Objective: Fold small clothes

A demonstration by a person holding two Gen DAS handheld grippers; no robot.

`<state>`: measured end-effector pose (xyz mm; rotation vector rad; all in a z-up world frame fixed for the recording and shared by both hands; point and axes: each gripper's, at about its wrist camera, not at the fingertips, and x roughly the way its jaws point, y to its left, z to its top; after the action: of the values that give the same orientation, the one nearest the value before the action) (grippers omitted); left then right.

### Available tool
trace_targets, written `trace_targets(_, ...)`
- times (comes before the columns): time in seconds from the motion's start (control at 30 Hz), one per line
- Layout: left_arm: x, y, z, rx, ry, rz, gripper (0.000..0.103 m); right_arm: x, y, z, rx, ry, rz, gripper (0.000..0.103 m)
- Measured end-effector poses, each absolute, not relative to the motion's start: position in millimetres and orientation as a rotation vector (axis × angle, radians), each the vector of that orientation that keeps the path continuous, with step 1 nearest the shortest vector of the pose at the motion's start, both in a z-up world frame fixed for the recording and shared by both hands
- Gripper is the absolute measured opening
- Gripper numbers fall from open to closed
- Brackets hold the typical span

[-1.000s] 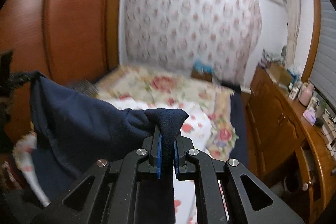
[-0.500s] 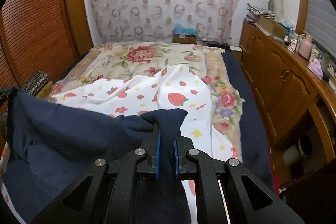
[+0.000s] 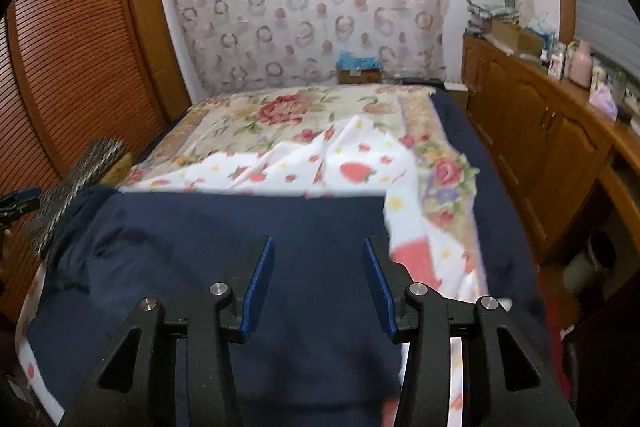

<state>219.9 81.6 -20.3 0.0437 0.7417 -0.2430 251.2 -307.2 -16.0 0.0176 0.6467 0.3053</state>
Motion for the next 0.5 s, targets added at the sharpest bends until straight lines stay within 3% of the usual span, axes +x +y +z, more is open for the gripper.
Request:
trace_targets(0.3,164.2,71.2,-51.5,0.063,0.816,-0.229,0.073,205.7,-299.9,-70.9,-0.012,0.766,0.372,0.047)
trace_targets(0.5,144.5,64.5,-71.1,0.062,0.843,-0.232,0.073,199.9,-299.5,-78.7,-0.069,0.781,0.37,0.047)
